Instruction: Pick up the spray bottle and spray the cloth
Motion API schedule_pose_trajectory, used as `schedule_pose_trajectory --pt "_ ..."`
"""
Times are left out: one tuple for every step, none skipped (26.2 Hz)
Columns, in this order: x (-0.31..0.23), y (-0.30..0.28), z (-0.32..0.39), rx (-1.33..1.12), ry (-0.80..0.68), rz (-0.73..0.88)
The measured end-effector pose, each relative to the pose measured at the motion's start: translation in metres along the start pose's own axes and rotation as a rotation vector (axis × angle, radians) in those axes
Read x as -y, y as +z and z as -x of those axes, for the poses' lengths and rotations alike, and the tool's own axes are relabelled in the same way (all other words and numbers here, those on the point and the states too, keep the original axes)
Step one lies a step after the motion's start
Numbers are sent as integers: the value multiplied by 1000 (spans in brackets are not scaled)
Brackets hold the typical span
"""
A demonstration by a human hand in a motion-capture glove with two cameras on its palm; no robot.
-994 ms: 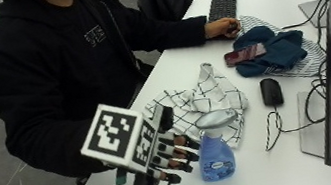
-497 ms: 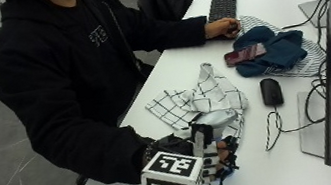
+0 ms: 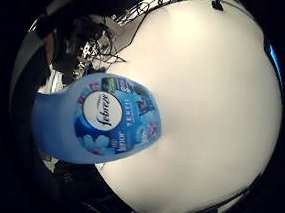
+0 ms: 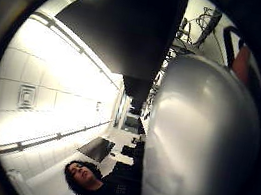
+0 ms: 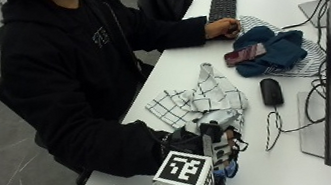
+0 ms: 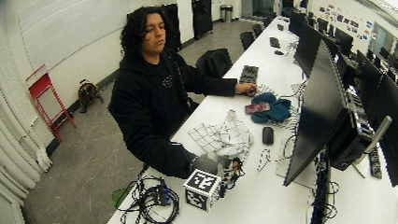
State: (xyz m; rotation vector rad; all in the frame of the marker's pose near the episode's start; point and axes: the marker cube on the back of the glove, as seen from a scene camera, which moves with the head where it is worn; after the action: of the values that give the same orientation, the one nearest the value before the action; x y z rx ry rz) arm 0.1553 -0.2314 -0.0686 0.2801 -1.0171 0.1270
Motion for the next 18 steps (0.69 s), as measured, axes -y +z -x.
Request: schedule_pose_trajectory --pt "1 2 0 13 -1 -8" --pt "1 4 0 27 -1 -15" --pt "2 6 0 41 -2 -25" --pt "3 7 -1 53 -5 -39" --pt "4 8 -2 61 -10 -57" --pt "5 9 -3 66 -17 -79" --pt "6 10 -4 66 -27 -103" --pt "7 10 -5 64 -38 -128" --pt "7 10 -5 60 -50 -153" --pt "8 11 -6 54 -61 -178" --pt "8 11 -6 49 -71 -199" --pt "8 11 -6 44 -78 -218" --pt "9 11 -6 41 -85 -233" --pt "9 12 -6 38 -91 -246" --pt "9 12 -7 36 -97 -256" --pt "9 12 -7 34 -103 -266" --pt "9 12 -7 31 -108 -275" --pt "9 12 -8 29 -114 -284"
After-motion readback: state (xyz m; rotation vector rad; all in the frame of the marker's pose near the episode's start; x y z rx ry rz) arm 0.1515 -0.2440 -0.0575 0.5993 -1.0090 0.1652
